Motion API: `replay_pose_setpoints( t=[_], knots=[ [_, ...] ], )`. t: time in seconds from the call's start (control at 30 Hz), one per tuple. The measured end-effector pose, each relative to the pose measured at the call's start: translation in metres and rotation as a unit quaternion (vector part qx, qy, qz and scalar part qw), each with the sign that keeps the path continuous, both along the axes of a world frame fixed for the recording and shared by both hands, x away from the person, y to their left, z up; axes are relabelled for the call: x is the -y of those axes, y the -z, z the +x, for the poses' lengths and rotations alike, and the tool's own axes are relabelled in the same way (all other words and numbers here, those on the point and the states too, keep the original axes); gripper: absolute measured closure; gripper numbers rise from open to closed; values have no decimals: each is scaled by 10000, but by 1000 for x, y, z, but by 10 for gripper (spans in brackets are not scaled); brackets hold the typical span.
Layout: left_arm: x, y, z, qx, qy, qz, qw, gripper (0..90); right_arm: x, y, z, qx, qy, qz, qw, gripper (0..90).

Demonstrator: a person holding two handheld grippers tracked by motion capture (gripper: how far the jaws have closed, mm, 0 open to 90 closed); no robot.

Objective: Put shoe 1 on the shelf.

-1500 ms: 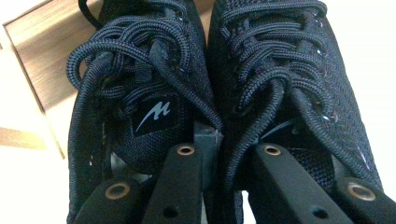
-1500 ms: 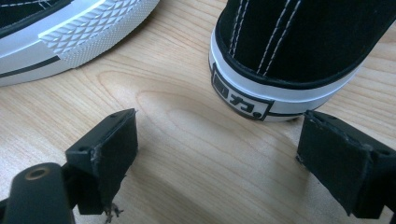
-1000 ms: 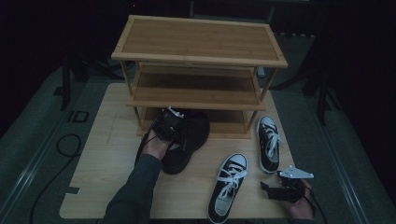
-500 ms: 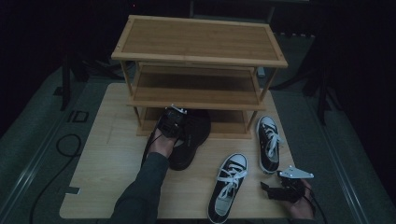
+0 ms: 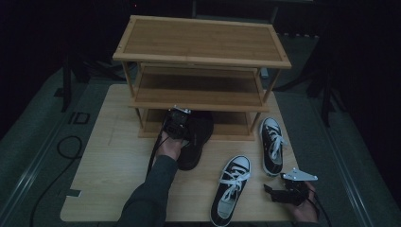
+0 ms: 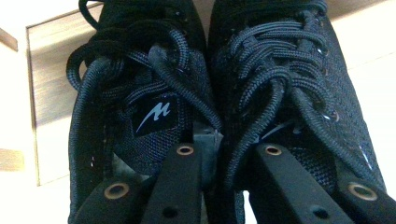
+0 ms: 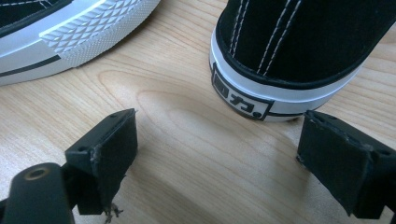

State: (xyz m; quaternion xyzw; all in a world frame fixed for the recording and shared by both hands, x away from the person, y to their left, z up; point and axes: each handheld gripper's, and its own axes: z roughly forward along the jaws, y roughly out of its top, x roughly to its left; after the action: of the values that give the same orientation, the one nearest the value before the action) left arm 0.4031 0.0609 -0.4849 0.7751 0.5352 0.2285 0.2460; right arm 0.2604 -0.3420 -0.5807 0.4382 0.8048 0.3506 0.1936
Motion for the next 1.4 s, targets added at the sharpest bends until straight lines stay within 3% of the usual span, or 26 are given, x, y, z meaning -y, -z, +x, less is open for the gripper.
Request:
replay_pose_setpoints(
  t=[0.17,0.3,0.43,0.6,0.77,1.13,1.3,1.4],
  knots=[
    [7,3,-2,123,-175,100,9997,817,0,0,0,1,-1,-2,10000,116],
    [10,4,-4,167,-119,205,9996,720,0,0,0,0,-1,-2,10000,117],
    [9,4,-3,-14,20,162,9999,584,0,0,0,-1,-1,-1,10000,116],
    [-1,-2,-6,-218,158,2,9996,509,0,0,0,0,-1,-2,10000,116],
    [-3,-7,-12,-185,348,127,9991,484,0,0,0,0,-1,-2,10000,116],
    [-24,-26,-33,119,750,-156,9970,490,0,0,0,1,-1,-3,10000,116],
    [-31,-30,-40,257,781,-226,9964,515,0,0,0,1,2,-2,10000,116],
    [-38,-35,-48,313,923,-326,9947,515,0,0,0,0,4,-1,10000,116]
  ],
)
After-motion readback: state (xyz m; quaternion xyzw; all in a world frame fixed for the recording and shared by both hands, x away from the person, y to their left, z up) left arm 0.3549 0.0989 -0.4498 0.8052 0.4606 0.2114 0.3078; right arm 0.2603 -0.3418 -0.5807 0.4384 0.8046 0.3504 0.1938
